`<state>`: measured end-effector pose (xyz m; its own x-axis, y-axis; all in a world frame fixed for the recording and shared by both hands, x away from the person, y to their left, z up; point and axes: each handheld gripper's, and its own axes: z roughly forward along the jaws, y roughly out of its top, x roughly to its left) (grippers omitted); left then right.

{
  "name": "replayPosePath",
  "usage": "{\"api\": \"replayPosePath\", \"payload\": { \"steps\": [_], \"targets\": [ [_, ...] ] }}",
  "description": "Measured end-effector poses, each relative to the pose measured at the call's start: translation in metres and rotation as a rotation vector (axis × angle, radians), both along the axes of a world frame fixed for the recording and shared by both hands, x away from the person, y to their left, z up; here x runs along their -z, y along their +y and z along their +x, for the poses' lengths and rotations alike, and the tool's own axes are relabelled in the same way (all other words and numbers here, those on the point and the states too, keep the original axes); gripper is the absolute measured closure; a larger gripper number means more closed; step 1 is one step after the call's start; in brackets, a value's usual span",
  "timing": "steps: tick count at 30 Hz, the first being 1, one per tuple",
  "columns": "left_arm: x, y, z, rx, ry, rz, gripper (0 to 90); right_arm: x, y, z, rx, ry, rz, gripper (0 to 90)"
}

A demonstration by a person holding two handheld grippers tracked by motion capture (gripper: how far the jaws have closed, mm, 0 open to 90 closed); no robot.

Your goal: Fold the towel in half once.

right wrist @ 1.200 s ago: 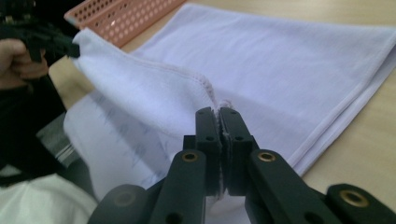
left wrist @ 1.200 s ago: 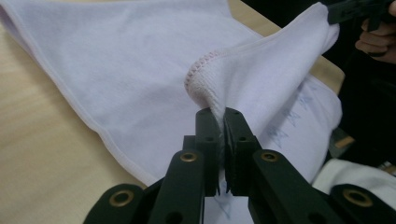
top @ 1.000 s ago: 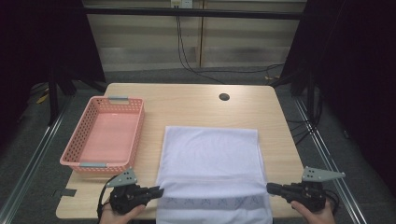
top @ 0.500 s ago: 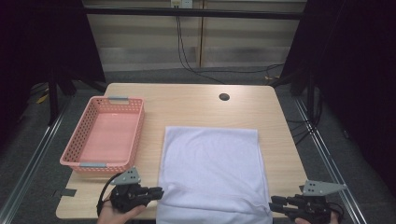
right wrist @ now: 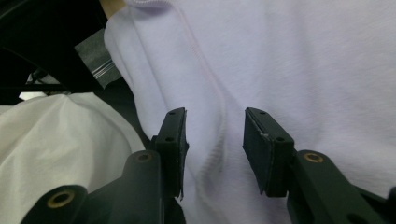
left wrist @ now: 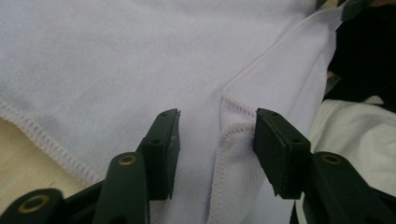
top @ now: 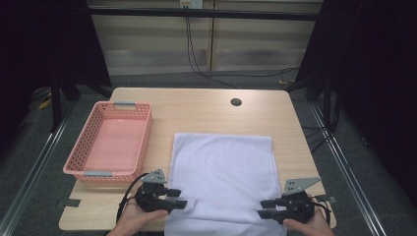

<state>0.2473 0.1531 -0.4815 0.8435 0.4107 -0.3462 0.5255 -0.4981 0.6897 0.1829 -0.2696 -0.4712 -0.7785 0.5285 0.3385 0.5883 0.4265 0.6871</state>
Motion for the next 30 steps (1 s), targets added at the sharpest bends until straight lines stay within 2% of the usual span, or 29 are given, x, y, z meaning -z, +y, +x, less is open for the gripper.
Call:
{"api": "replayPosePath", "payload": {
  "steps": [2,3,4,5,6,7,8,10,11,13,14,17,19,21,22,23,24,25,26,28,30],
  "targets": [
    [0.001,-0.001,-0.001,0.031,0.016,-0.011,51.1,0.004,0.004,-0.002,-0.025,0.018,-0.009,60.5],
    [0.001,-0.005,-0.003,0.057,0.015,-0.006,52.2,0.005,0.005,-0.002,-0.021,0.023,-0.014,64.9],
    [0.001,-0.006,-0.004,0.072,0.014,0.002,55.5,0.009,0.007,-0.002,-0.027,0.028,-0.042,75.4],
    [0.001,-0.008,-0.006,0.086,0.015,0.02,63.5,0.01,0.008,-0.003,-0.024,0.024,-0.051,82.3],
    [0.001,-0.008,-0.008,0.093,0.008,0.035,75.3,0.009,0.008,-0.004,-0.032,0.025,-0.057,87.7],
    [0.002,-0.006,-0.012,0.119,0.026,0.024,81.9,0.009,0.007,-0.004,-0.046,0.022,-0.041,88.1],
    [0.002,-0.004,-0.014,0.125,0.022,0.021,89.7,0.006,0.007,-0.007,-0.058,0.019,-0.037,88.3],
    [-0.001,0.003,-0.022,0.147,0.029,0.007,90.0,0.004,0.005,-0.011,-0.08,0.018,-0.021,88.4],
    [-0.005,0.007,-0.026,0.146,0.009,-0.022,90.0,0.003,0.004,-0.014,-0.085,0.017,-0.021,88.4],
    [-0.015,0.013,-0.028,0.151,0.026,-0.072,90.0,-0.001,0.004,-0.019,-0.095,0.017,-0.017,88.2],
    [-0.019,0.016,-0.03,0.15,0.018,-0.082,90.0,-0.004,0.003,-0.022,-0.1,0.015,-0.011,87.5],
    [-0.03,0.031,-0.033,0.145,0.007,-0.125,90.0,-0.01,-0.001,-0.03,-0.1,0.005,0.019,78.3],
    [-0.034,0.037,-0.032,0.105,-0.017,-0.108,87.5,-0.012,-0.006,-0.031,-0.065,0.002,0.04,73.9],
    [-0.033,0.037,-0.021,0.059,-0.023,-0.105,76.4,-0.013,-0.011,-0.027,-0.033,-0.015,0.057,69.6],
    [-0.031,0.034,-0.013,0.047,-0.025,-0.106,75.2,-0.014,-0.014,-0.022,0.008,-0.02,0.076,69.7],
    [-0.029,0.029,-0.003,0.027,-0.027,-0.109,73.6,-0.014,-0.015,-0.016,0.022,-0.036,0.075,69.7],
    [-0.026,0.023,0.007,-0.002,-0.037,-0.08,70.9,-0.014,-0.016,-0.008,0.042,-0.057,0.072,69.5],
    [-0.022,0.016,0.018,-0.012,-0.031,-0.059,68.6,-0.013,-0.017,0.0,0.074,-0.058,0.075,68.4],
    [-0.018,0.009,0.028,-0.018,-0.019,-0.057,69.1,-0.013,-0.016,0.009,0.089,-0.061,0.064,67.1],
    [-0.013,-0.002,0.044,-0.029,-0.024,-0.024,67.6,-0.012,-0.014,0.027,0.108,-0.087,0.016,66.2],
    [-0.008,-0.011,0.06,-0.037,-0.021,-0.011,67.9,-0.009,-0.013,0.046,0.121,-0.088,0.01,65.2]
  ]
}}
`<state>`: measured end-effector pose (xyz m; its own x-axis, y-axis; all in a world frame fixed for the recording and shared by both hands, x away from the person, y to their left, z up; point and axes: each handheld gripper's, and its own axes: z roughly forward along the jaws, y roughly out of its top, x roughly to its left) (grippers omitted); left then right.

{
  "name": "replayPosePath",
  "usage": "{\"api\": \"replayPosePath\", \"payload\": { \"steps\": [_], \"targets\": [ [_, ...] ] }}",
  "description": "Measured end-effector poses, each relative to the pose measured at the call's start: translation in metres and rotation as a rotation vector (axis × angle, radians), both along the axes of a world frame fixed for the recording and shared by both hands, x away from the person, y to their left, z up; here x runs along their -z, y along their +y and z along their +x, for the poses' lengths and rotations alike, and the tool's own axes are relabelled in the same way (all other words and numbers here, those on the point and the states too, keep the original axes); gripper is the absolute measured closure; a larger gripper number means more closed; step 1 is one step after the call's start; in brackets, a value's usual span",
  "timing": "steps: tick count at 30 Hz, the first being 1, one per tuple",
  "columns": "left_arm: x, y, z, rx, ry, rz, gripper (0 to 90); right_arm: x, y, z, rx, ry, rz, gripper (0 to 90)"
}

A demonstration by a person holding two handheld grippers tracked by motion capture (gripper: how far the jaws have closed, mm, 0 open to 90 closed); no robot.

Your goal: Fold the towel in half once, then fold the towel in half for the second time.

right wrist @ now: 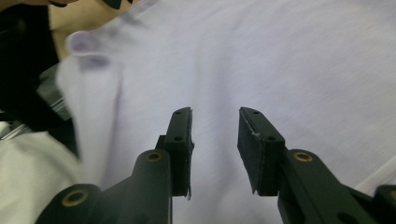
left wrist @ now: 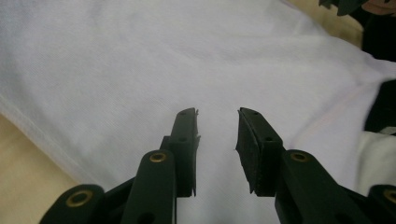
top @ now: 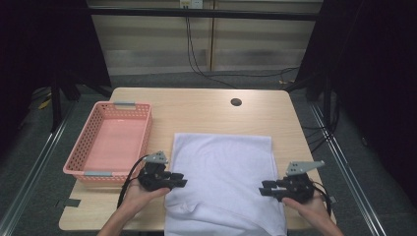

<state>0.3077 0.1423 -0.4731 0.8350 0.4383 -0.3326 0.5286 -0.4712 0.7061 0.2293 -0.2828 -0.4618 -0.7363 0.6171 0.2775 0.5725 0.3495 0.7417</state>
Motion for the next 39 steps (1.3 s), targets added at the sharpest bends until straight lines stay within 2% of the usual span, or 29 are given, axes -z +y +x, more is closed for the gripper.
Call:
{"api": "replayPosePath", "payload": {
  "steps": [4,5,6,9,10,11,13,15,17,18,23,25,29,30,32,34,37,38,39],
  "targets": [
    [0.013,-0.005,0.017,-0.048,-0.02,0.082,66.5,0.012,0.003,0.036,0.04,0.009,-0.049,63.7],
    [0.017,-0.004,0.02,-0.059,-0.006,0.099,65.5,0.016,0.005,0.042,0.052,0.009,-0.069,62.5],
    [0.02,-0.004,0.02,-0.07,-0.011,0.113,63.7,0.019,0.006,0.047,0.062,0.021,-0.087,61.5],
    [0.023,-0.003,0.015,-0.075,-0.037,0.12,63.6,0.028,0.011,0.053,0.067,0.016,-0.146,60.7],
    [0.023,-0.004,0.012,-0.081,-0.057,0.136,68.5,0.032,0.014,0.053,0.06,0.023,-0.178,63.5],
    [0.024,-0.003,0.011,-0.083,-0.057,0.135,73.6,0.034,0.015,0.049,0.046,-0.019,-0.205,67.9],
    [0.025,-0.002,0.006,-0.089,-0.043,0.127,83.7,0.034,0.015,0.046,0.036,-0.034,-0.23,78.3],
    [0.024,-0.002,-0.001,-0.068,-0.048,0.127,85.8,0.035,0.011,0.039,0.039,-0.037,-0.218,81.9],
    [0.023,-0.003,-0.009,-0.056,-0.052,0.136,87.0,0.034,0.007,0.035,0.033,-0.016,-0.206,83.2],
    [0.023,-0.003,-0.013,-0.06,-0.043,0.135,87.1,0.035,0.006,0.032,0.032,-0.015,-0.203,83.4],
    [0.023,-0.005,-0.034,-0.005,-0.007,0.116,87.3,0.033,-0.002,0.02,0.019,0.015,-0.192,83.9],
    [0.022,-0.007,-0.039,0.009,-0.001,0.127,87.1,0.032,-0.007,0.014,0.017,0.029,-0.193,83.9],
    [0.022,-0.008,-0.044,0.01,0.007,0.114,86.1,0.031,-0.01,0.007,0.009,0.046,-0.194,83.9],
    [0.022,-0.006,-0.047,0.019,0.029,0.111,85.8,0.031,-0.011,0.002,-0.004,0.063,-0.188,83.8],
    [0.021,-0.004,-0.051,0.001,0.06,0.105,85.8,0.03,-0.011,-0.003,-0.025,0.072,-0.189,83.8],
    [0.019,-0.002,-0.054,0.025,0.039,0.119,82.6,0.029,-0.01,-0.008,-0.037,0.079,-0.193,83.6],
    [0.015,-0.004,-0.049,0.027,0.015,0.106,74.2,0.028,-0.011,-0.006,-0.041,0.092,-0.181,79.4],
    [0.012,-0.004,-0.045,0.017,0.001,0.103,73.0,0.026,-0.013,-0.003,-0.02,0.079,-0.173,74.8],
    [0.008,-0.005,-0.039,-0.005,-0.018,0.081,71.5,0.024,-0.016,-0.001,0.002,0.063,-0.166,74.1]
  ]
}}
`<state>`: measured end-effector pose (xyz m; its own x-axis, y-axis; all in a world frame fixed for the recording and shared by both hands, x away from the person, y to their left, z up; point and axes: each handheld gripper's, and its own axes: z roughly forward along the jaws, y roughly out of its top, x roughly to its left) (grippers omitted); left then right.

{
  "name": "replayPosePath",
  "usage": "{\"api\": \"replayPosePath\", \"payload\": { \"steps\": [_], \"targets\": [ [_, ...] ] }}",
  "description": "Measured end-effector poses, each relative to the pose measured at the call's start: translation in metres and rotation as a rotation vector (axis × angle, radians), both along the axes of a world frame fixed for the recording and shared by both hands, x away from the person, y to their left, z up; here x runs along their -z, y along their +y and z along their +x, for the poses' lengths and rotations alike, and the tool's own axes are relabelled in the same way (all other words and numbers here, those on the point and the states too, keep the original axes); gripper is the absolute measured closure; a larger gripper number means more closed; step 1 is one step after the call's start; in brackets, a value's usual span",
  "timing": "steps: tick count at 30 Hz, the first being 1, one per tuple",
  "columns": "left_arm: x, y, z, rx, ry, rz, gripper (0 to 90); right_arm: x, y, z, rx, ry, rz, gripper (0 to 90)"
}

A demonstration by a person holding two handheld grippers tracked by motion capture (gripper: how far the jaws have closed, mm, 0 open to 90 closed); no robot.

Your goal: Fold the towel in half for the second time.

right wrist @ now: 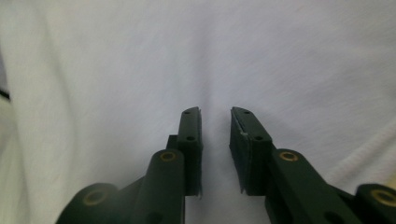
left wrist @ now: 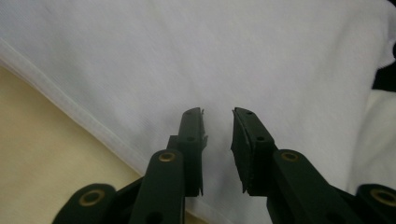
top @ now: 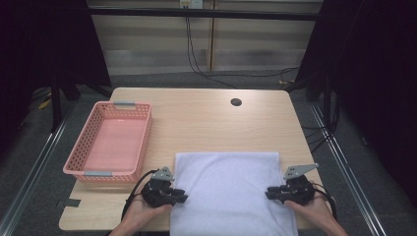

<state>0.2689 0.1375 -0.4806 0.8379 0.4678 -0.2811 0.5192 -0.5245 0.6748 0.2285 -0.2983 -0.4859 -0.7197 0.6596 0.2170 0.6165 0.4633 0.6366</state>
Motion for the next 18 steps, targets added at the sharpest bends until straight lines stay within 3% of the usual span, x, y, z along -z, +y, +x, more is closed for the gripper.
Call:
{"api": "replayPosePath", "payload": {
  "steps": [2,5,7,8,13,15,18],
  "targets": [
    [-0.007,-0.003,0.014,-0.022,-0.023,-0.019,69.5,-0.01,-0.009,0.009,0.044,-0.067,0.034,71.5],
    [-0.014,-0.011,0.038,-0.046,-0.056,-0.023,68.2,-0.025,-0.024,0.026,0.117,-0.119,0.045,68.5],
    [-0.013,-0.016,0.057,-0.068,-0.047,-0.034,66.8,-0.031,-0.033,0.042,0.163,-0.15,0.042,66.6],
    [-0.012,-0.017,0.065,-0.084,-0.061,-0.027,66.6,-0.032,-0.036,0.051,0.186,-0.159,0.045,64.9],
    [-0.006,-0.015,0.096,-0.158,-0.065,-0.039,63.5,-0.023,-0.043,0.094,0.22,-0.145,0.047,58.8],
    [-0.002,-0.011,0.102,-0.182,-0.052,-0.059,62.4,-0.015,-0.04,0.105,0.207,-0.125,0.044,55.9],
    [0.005,-0.006,0.107,-0.208,-0.045,-0.037,58.1,-0.005,-0.036,0.113,0.199,-0.105,0.043,53.5]
  ]
}}
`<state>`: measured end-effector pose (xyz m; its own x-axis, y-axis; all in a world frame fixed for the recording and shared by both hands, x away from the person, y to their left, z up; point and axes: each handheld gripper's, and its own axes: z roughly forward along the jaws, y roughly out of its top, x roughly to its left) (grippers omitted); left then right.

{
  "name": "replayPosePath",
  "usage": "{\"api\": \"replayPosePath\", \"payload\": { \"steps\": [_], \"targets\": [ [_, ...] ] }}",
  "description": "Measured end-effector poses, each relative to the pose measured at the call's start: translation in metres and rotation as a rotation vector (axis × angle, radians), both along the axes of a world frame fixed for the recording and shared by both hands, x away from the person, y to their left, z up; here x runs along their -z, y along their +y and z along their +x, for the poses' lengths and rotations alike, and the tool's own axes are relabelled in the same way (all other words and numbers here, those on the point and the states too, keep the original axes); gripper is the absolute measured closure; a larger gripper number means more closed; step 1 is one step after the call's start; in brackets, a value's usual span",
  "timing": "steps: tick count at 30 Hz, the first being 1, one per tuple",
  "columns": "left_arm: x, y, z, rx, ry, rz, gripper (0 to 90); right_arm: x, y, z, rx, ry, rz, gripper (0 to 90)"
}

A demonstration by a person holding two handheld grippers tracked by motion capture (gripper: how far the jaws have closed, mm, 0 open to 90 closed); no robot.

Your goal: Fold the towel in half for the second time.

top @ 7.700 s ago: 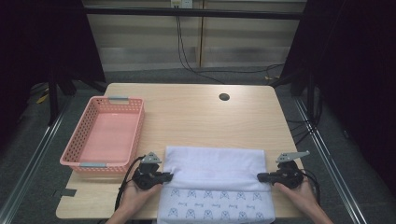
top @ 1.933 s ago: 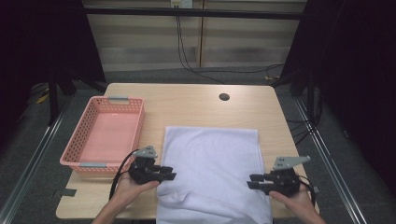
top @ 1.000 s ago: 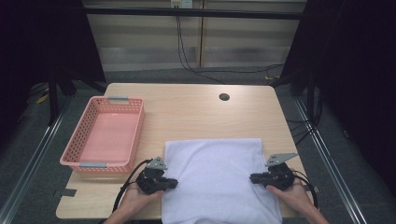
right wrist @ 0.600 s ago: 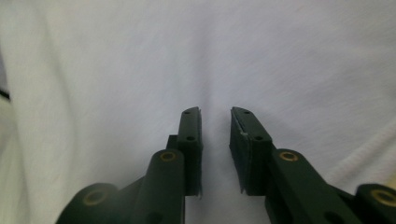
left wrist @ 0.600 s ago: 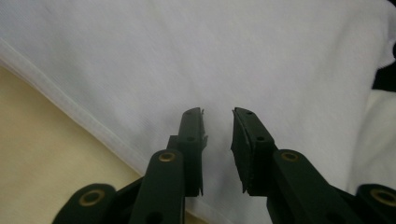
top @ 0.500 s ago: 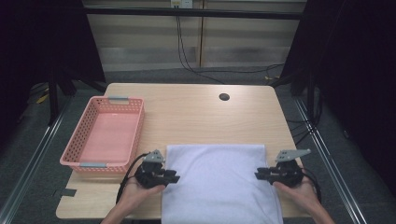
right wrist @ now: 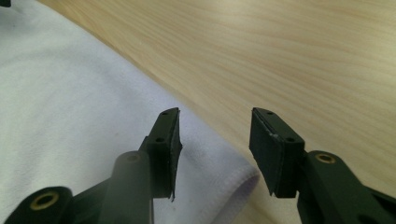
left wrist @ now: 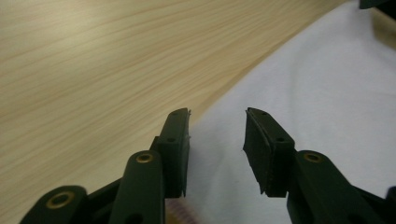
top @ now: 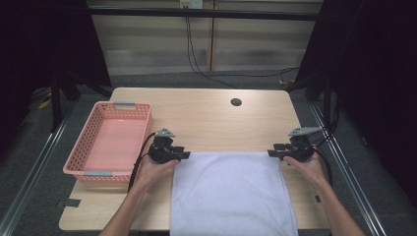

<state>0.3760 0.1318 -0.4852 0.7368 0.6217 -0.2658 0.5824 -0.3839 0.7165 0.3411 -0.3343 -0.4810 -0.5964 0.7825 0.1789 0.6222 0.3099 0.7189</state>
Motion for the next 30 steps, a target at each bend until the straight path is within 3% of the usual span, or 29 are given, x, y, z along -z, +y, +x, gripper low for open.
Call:
{"api": "replayPosePath", "payload": {
  "steps": [2,7,13,16,19,20,21,24,27,30],
  "targets": [
    [0.003,0.004,0.001,-0.03,0.006,0.009,56.0,0.005,0.002,0.001,0.001,0.014,-0.014,52.1],
    [0.009,0.006,0.002,-0.034,0.02,0.018,50.1,0.016,0.0,0.002,0.004,0.035,-0.043,53.8],
    [0.012,0.011,0.003,-0.037,0.032,0.007,46.5,0.019,-0.004,0.001,0.001,0.052,-0.025,79.9],
    [0.014,0.01,0.0,-0.022,0.043,0.015,45.6,0.021,-0.007,0.002,0.001,0.061,0.003,86.0],
    [0.017,0.009,-0.003,-0.022,0.031,0.028,51.2,0.02,-0.008,0.002,0.011,0.065,0.006,86.8],
    [0.018,0.009,-0.003,0.001,0.042,0.013,56.5,0.02,-0.009,0.003,0.013,0.06,0.007,86.8],
    [0.018,0.009,-0.002,0.018,0.04,0.019,67.4,0.02,-0.009,0.003,0.017,0.063,0.01,86.9],
    [0.018,0.007,-0.002,0.026,0.038,-0.002,82.9,0.018,-0.01,0.002,0.019,0.054,0.018,86.9],
    [0.011,0.008,0.002,0.011,0.042,-0.073,84.9,0.011,-0.014,0.002,0.034,0.035,0.042,87.0],
    [-0.002,0.009,0.005,0.007,0.011,-0.125,85.1,0.002,-0.019,0.003,0.054,0.003,0.074,87.0]
  ]
}}
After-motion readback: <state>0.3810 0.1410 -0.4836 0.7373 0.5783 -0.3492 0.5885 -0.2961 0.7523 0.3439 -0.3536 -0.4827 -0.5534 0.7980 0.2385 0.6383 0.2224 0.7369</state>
